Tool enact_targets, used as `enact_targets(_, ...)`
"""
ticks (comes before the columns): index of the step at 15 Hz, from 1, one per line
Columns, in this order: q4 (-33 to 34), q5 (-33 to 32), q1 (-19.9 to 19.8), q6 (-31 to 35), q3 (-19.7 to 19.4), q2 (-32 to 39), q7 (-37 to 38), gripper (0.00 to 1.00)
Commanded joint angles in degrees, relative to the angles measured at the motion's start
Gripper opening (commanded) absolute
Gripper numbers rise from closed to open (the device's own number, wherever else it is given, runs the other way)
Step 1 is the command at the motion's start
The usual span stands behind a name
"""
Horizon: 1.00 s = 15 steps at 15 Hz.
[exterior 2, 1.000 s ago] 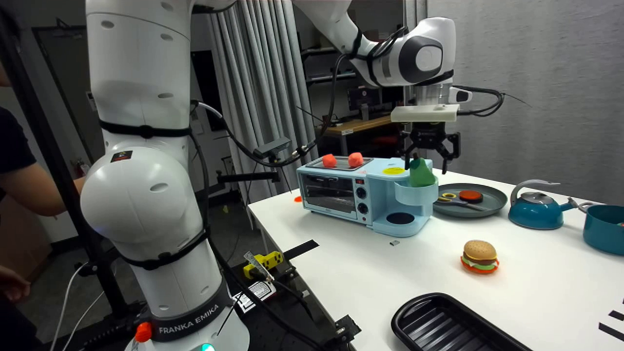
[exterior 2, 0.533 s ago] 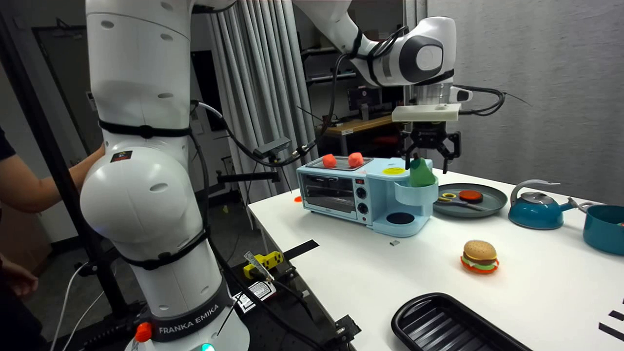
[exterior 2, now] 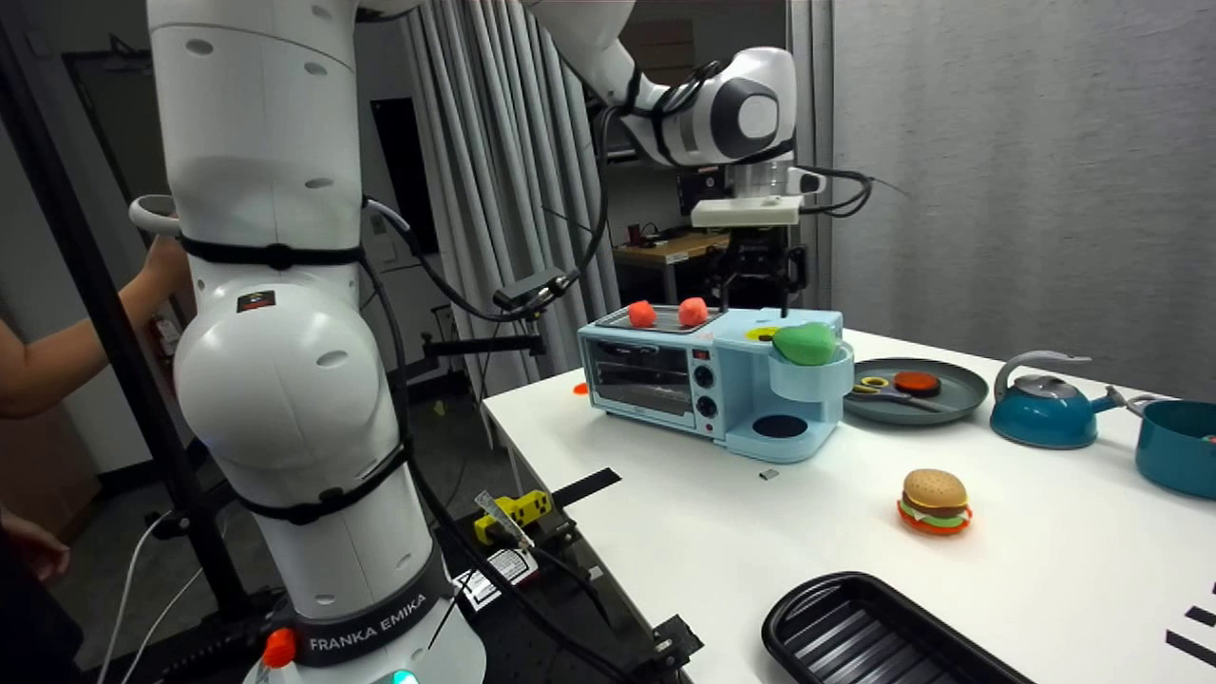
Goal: Put the green pear in the coffeemaker chamber
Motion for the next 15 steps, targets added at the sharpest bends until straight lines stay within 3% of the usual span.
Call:
enact_targets(1,-3.19,-0.91,3.17,-2.73,2.26,-5.28,2.52,1.0)
enact_targets(8,-11.13,-12.32,5.89,-1.07,2.77,-15.48,7.27,1.0)
enact_targets(15,-23.06,-15.26,6.03,0.19,2.74,-31.65,6.42,1.0)
